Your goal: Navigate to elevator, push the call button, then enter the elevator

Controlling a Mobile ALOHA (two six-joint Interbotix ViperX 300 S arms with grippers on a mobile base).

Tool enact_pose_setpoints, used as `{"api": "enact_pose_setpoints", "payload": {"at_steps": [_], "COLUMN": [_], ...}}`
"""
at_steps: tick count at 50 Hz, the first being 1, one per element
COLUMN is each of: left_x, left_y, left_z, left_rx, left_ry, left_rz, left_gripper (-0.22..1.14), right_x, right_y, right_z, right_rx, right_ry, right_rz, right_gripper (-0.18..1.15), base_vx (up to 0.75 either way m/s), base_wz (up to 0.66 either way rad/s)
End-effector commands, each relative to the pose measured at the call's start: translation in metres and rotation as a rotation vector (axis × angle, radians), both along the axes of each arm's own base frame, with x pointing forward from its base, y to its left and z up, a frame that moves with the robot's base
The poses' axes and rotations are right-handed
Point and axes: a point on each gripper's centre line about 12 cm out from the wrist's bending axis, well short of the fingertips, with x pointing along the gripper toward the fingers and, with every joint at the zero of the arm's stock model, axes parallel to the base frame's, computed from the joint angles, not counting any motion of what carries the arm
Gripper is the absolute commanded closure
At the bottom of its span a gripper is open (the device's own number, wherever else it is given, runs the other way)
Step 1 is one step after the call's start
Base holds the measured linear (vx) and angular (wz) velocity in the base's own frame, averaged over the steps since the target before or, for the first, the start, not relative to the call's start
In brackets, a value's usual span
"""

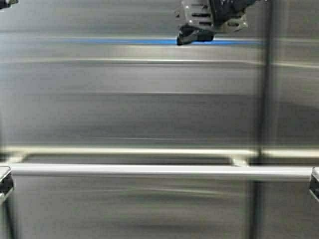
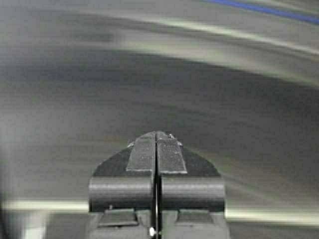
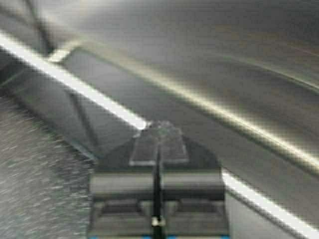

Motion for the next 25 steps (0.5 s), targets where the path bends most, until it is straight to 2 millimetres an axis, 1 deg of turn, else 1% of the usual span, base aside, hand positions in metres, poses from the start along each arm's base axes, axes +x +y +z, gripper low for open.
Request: {"api": "enact_pose_setpoints", "payload": {"at_steps": [1, 6, 15, 25], "left_x": [0.003, 0.000, 0.000, 0.000], "left_y": [-0.001, 0.000, 0.000, -0.001], "left_z": [0.009, 0.011, 0.011, 0.011], "left_rx": [-0.010, -0.031, -0.047, -0.043], "left_ry": [-0.027, -0.037, -0.040, -0.039], "left_rz": [-0.003, 0.000, -0.002, -0.003], "left_gripper": [0.89, 0.89, 0.89, 0.89], "right_x": [0.007, 0.007, 0.001, -0.006], "right_y": [0.006, 0.007, 0.014, 0.014], "right_z": [0.006, 0.004, 0.005, 0.012], "right_rx": [0.023, 0.023, 0.020, 0.030], "right_ry": [-0.022, -0.018, -0.023, -0.040], "right_rz": [0.005, 0.006, 0.034, 0.047], "right_gripper": [0.92, 0.92, 0.92, 0.92], "base_vx": [0.09, 0.09, 0.10, 0.09], "base_wz": [0.53, 0.52, 0.53, 0.58]}}
